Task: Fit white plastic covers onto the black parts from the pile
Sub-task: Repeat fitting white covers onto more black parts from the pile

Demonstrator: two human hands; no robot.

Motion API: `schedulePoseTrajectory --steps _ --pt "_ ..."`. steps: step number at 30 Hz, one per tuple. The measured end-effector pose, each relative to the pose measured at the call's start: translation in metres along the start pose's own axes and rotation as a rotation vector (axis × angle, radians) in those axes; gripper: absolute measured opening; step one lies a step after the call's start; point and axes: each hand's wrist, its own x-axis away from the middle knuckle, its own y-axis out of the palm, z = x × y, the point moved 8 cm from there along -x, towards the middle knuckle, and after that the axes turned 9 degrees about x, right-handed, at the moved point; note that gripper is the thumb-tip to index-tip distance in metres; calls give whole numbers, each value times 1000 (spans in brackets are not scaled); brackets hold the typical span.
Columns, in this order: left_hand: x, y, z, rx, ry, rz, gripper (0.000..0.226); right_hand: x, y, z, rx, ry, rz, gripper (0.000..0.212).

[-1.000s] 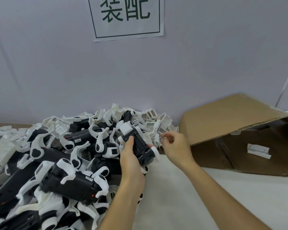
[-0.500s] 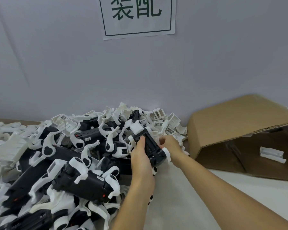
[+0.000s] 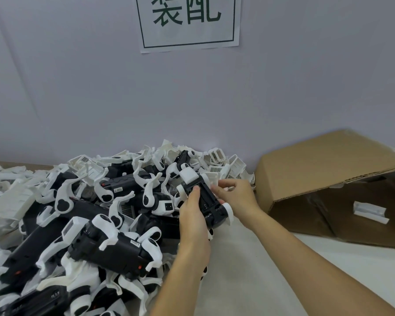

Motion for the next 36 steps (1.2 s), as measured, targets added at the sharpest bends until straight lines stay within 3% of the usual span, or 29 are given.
schedulePoseTrajectory --steps 5,8,10,12,14,20,23,26,29,32,34,36 --pt "0 2 1 -13 10 -15 27 -5 4 -21 39 -92 -24 11" --pt "2 3 2 -3 11 -23 28 -5 0 -17 4 -32 -5 12" --pt "2 3 2 -16 9 -23 28 -7 -1 -8 -10 65 -12 11" --pt "1 1 1 -25 4 -17 32 -8 3 13 -162 300 -43 14" --pt "1 1 1 -33 5 -16 35 -6 1 28 -274 415 -24 23" --pt "-1 2 0 -33 8 -11 28 -9 -26 22 -129 225 199 17" --pt "0 2 0 -39 5 -8 28 0 -39 8 -5 66 257 24" --pt "1 1 -1 -61 4 -1 27 16 -38 4 -197 20 186 28" --pt "1 1 -2 -72 -12 1 27 33 -27 10 -572 102 15 43" --pt "2 2 -4 -83 -19 -9 27 49 -20 20 -886 143 -137 27" --pt "2 5 -5 -100 -14 -46 28 54 -21 30 -876 163 -102 28" --pt "3 10 -6 -127 -13 -95 29 52 -29 38 -670 177 38 29"
